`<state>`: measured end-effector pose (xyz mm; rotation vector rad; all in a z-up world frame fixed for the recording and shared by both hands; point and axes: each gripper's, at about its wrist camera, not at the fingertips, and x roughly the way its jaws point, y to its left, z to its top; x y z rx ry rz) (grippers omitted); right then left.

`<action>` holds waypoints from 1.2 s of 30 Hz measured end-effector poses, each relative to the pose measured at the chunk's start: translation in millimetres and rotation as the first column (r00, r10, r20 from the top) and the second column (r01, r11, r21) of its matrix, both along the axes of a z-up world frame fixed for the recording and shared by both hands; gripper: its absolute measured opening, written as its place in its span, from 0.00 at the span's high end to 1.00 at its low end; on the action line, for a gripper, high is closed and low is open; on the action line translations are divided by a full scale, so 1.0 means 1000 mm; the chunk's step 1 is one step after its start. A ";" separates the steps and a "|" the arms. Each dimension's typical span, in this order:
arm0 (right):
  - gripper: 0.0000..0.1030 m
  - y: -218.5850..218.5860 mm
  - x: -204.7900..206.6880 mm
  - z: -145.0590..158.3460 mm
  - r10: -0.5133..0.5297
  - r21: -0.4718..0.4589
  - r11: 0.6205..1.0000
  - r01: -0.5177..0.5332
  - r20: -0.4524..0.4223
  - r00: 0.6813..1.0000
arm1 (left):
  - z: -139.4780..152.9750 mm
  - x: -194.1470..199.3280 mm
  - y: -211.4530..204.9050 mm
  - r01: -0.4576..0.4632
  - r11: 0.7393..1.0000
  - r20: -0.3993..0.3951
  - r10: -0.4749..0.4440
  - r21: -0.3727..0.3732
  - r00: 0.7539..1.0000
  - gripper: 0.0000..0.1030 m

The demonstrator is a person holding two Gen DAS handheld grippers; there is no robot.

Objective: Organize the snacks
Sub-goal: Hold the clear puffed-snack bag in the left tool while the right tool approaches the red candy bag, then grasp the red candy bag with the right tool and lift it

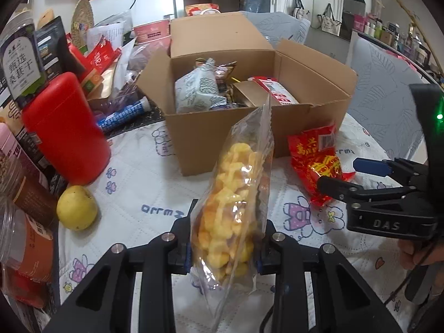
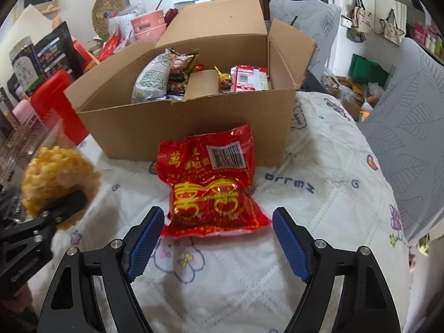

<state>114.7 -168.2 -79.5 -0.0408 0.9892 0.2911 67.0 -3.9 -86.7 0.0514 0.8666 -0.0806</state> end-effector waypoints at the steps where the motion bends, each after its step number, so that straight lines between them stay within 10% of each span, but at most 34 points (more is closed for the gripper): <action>1: 0.16 0.002 0.003 -0.002 -0.002 -0.005 1.000 0.002 -0.007 1.000 | 0.000 0.000 0.002 -0.002 1.000 -0.002 0.002 -0.004 1.000 0.70; 14: 0.09 0.010 0.021 -0.021 -0.008 -0.028 1.000 0.006 -0.062 0.998 | -0.008 0.011 0.014 -0.021 0.998 -0.027 0.020 -0.053 0.999 0.70; 22: 0.28 0.010 0.012 -0.016 0.009 -0.016 1.000 -0.010 -0.047 0.999 | -0.004 0.008 0.015 -0.030 0.998 -0.017 0.029 -0.056 0.999 0.70; 36: 0.29 -0.005 -0.037 0.005 -0.007 0.062 0.998 0.009 -0.030 1.000 | 0.011 -0.013 0.008 -0.015 0.996 -0.003 0.014 -0.086 1.000 0.70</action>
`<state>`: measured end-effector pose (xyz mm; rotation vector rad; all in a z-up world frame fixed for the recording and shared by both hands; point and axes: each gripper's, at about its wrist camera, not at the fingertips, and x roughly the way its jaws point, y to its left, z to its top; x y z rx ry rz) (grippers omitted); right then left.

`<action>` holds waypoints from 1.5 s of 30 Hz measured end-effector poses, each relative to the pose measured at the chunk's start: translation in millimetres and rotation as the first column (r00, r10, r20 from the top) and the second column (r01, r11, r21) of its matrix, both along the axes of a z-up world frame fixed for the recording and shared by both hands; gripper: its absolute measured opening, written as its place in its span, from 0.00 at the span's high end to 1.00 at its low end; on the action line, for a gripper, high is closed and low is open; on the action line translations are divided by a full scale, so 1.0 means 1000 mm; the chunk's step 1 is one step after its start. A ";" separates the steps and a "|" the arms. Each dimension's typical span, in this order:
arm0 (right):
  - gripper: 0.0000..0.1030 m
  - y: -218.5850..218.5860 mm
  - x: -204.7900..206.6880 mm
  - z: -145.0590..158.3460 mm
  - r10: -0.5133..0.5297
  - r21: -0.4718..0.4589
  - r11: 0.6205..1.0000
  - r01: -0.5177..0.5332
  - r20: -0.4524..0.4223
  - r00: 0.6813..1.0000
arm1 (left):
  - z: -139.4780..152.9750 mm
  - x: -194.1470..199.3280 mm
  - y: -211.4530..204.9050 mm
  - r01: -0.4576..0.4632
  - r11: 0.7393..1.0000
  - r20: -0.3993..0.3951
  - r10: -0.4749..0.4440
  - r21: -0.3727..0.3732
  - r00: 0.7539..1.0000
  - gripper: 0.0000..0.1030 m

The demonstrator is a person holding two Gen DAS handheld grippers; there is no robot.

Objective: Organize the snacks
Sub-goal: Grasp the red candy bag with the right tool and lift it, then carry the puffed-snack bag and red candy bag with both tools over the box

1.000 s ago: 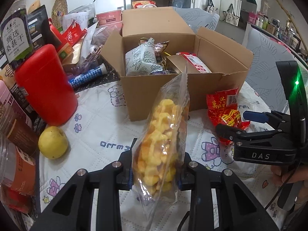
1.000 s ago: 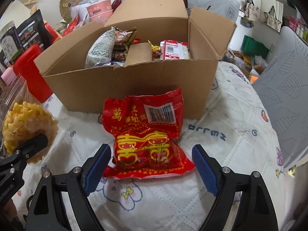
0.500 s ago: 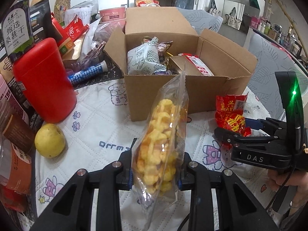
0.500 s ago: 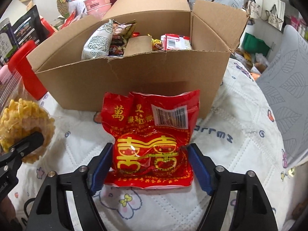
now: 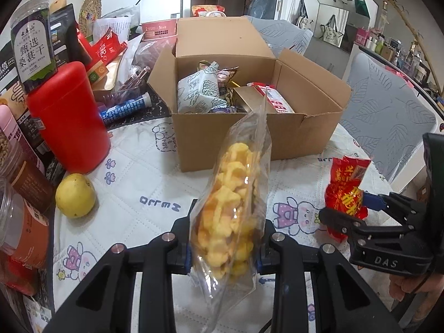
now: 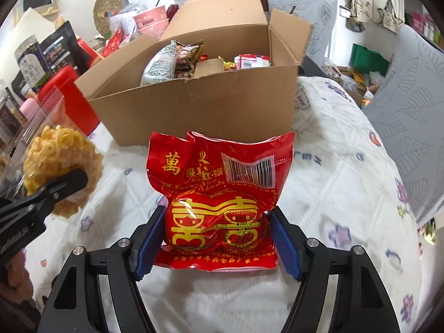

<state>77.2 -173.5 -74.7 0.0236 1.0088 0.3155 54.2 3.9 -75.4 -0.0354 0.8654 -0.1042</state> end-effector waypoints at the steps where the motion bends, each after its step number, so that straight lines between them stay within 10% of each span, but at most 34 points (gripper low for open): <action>1: 0.29 -0.002 -0.005 0.001 -0.003 0.003 1.000 0.003 0.002 1.000 | 0.001 -0.002 -0.001 0.002 1.000 0.002 -0.002 -0.001 1.000 0.70; 27: 0.29 -0.031 -0.092 0.063 -0.055 0.076 0.996 0.044 0.139 0.989 | 0.064 -0.048 -0.039 0.130 0.992 0.145 -0.128 0.001 0.981 0.70; 45: 0.29 -0.027 -0.071 0.140 -0.012 0.116 0.993 -0.024 0.304 0.952 | 0.127 -0.030 -0.053 0.177 0.984 0.302 -0.171 0.009 0.938 0.70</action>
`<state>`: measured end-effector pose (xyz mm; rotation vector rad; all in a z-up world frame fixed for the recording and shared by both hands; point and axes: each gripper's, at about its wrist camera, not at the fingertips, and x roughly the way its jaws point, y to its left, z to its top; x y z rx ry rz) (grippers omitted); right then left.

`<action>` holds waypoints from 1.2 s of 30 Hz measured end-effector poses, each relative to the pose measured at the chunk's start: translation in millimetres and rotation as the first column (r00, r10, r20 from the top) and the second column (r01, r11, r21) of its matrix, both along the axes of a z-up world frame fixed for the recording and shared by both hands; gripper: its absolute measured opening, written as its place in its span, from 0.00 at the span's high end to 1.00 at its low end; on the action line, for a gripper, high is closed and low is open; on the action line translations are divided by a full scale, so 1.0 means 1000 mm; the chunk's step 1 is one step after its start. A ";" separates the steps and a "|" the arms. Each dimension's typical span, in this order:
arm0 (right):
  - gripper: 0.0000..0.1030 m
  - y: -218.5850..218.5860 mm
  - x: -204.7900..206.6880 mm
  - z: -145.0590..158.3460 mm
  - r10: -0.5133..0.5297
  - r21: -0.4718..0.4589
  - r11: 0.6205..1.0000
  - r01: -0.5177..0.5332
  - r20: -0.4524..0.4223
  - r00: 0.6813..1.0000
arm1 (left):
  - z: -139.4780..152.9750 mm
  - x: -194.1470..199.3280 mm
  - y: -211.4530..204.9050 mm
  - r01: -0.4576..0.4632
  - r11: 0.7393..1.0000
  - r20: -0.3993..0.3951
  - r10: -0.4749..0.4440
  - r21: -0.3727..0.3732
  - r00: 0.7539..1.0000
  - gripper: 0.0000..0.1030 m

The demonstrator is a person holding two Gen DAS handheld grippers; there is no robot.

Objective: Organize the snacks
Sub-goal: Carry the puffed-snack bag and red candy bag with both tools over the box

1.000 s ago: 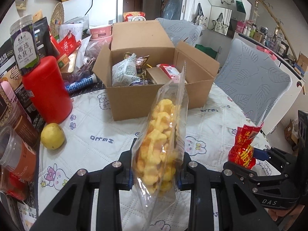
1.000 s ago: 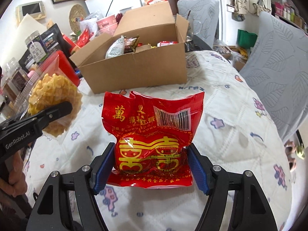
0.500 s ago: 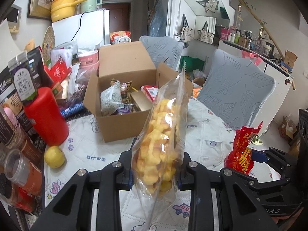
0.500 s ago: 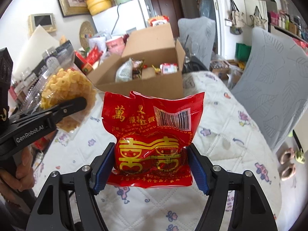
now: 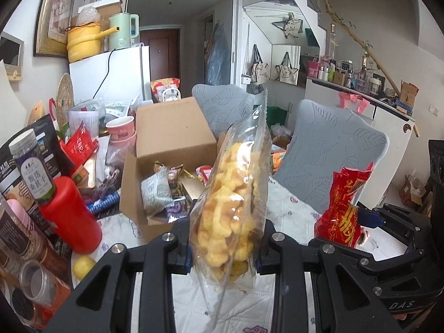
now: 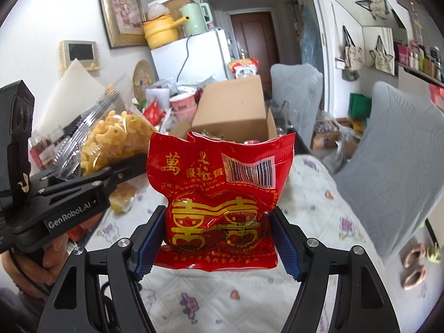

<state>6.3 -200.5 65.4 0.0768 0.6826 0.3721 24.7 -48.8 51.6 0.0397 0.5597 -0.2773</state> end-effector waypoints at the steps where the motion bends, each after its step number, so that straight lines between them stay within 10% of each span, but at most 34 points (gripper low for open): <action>1: 0.29 0.001 0.003 0.003 0.004 0.002 1.000 -0.004 0.005 1.000 | 0.002 0.002 0.000 0.002 1.000 0.003 -0.002 -0.003 1.000 0.70; 19: 0.29 0.008 0.097 0.038 0.004 -0.007 1.000 -0.003 0.097 0.995 | 0.028 0.095 0.008 -0.004 1.000 0.081 0.006 -0.028 0.997 0.70; 36: 0.29 0.025 0.202 0.007 0.007 -0.040 0.999 -0.005 0.062 0.998 | -0.006 0.192 0.029 -0.129 0.992 0.025 0.129 -0.004 0.991 0.70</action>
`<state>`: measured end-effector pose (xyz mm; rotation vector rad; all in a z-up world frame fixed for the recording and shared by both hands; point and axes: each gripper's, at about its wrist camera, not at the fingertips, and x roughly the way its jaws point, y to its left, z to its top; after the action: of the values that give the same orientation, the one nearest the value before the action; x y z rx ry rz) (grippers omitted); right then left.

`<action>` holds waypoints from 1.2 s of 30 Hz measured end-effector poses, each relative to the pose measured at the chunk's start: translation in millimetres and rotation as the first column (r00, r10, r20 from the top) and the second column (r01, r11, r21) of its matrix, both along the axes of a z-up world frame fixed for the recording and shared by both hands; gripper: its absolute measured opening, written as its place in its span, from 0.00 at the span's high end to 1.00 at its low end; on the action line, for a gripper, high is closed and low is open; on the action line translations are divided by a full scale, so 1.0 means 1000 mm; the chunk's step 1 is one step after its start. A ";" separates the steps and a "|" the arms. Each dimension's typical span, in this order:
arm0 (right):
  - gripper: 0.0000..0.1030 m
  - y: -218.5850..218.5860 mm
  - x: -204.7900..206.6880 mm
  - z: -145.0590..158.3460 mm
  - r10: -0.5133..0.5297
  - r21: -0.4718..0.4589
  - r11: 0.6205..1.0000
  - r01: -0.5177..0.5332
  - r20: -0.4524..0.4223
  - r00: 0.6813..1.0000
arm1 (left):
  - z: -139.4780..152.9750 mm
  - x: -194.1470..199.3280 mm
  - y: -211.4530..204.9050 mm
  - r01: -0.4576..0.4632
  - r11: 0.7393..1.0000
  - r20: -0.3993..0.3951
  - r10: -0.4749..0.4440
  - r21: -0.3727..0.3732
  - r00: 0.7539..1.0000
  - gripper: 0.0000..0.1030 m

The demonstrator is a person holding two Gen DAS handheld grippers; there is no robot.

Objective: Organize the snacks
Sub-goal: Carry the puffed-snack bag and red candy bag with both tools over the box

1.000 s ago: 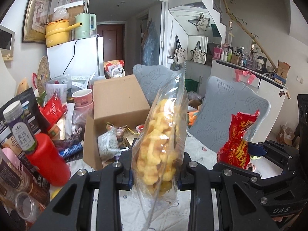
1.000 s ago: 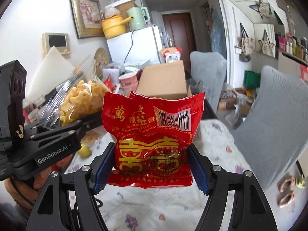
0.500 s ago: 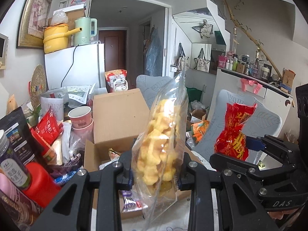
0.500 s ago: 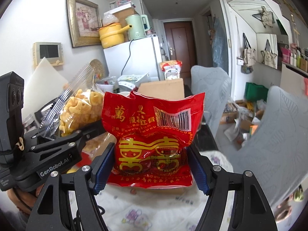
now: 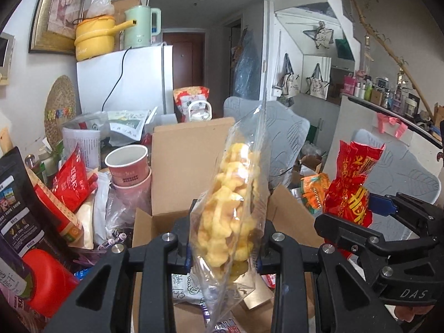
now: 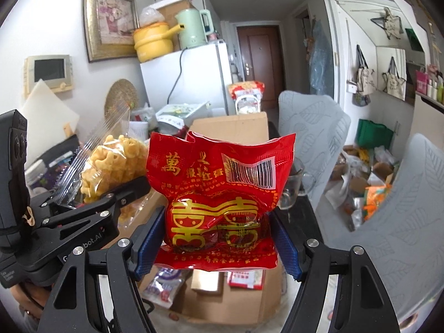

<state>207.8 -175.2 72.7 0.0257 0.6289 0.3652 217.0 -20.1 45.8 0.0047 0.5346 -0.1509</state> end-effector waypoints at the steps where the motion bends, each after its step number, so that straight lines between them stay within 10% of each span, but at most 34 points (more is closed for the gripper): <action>1: 0.29 0.002 0.004 -0.004 -0.001 -0.010 1.000 0.001 -0.011 1.000 | -0.003 0.003 0.000 -0.009 1.000 -0.010 0.009 0.003 1.000 0.70; 36: 0.26 0.020 0.058 -0.100 -0.046 -0.176 0.984 -0.003 -0.277 0.960 | -0.095 0.053 -0.010 -0.023 0.991 -0.305 0.062 0.130 0.950 0.70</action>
<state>266.1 -155.1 -27.1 -0.0855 0.9394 0.2857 269.6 -30.0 -48.8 0.0932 0.8563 -0.0759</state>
